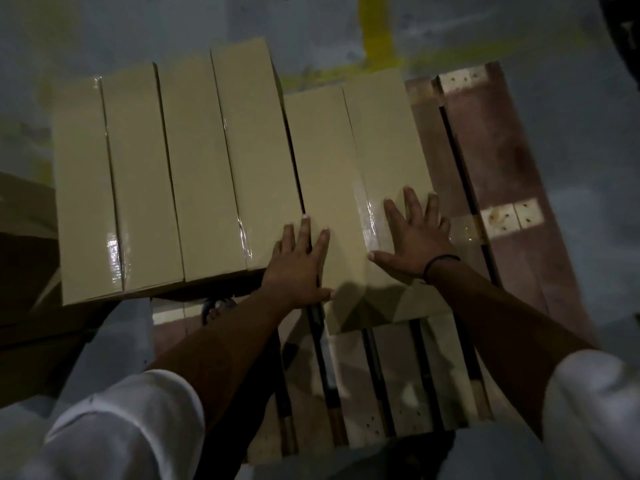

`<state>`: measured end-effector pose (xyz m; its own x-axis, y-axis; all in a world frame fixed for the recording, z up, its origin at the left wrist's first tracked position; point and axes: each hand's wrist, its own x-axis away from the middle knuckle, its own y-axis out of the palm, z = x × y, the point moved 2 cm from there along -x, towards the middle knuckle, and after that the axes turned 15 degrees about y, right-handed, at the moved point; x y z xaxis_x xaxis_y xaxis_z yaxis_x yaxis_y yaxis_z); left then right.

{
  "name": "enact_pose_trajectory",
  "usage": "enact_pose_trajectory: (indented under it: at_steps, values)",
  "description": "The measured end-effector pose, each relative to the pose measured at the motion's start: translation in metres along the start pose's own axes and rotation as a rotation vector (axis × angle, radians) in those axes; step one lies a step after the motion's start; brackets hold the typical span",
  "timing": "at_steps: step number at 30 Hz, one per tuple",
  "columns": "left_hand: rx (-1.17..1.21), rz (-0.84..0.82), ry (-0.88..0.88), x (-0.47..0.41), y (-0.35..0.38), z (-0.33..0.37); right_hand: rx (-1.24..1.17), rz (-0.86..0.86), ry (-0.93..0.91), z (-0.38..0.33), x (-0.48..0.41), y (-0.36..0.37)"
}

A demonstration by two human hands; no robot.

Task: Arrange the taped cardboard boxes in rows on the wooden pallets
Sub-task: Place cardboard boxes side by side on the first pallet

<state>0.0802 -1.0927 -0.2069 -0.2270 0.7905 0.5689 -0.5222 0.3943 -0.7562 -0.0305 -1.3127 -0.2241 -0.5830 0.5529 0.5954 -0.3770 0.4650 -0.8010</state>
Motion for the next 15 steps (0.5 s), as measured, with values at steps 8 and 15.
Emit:
enact_pose_trajectory:
  at_steps: [8,15]
  values:
    - [-0.039,-0.005,-0.056,0.011,0.031,0.03,0.108,-0.035,-0.057,0.024,0.05,0.042]
    - [-0.044,-0.013,-0.07,0.012,0.033,0.032,0.071,0.09,-0.151,0.065,0.084,0.084]
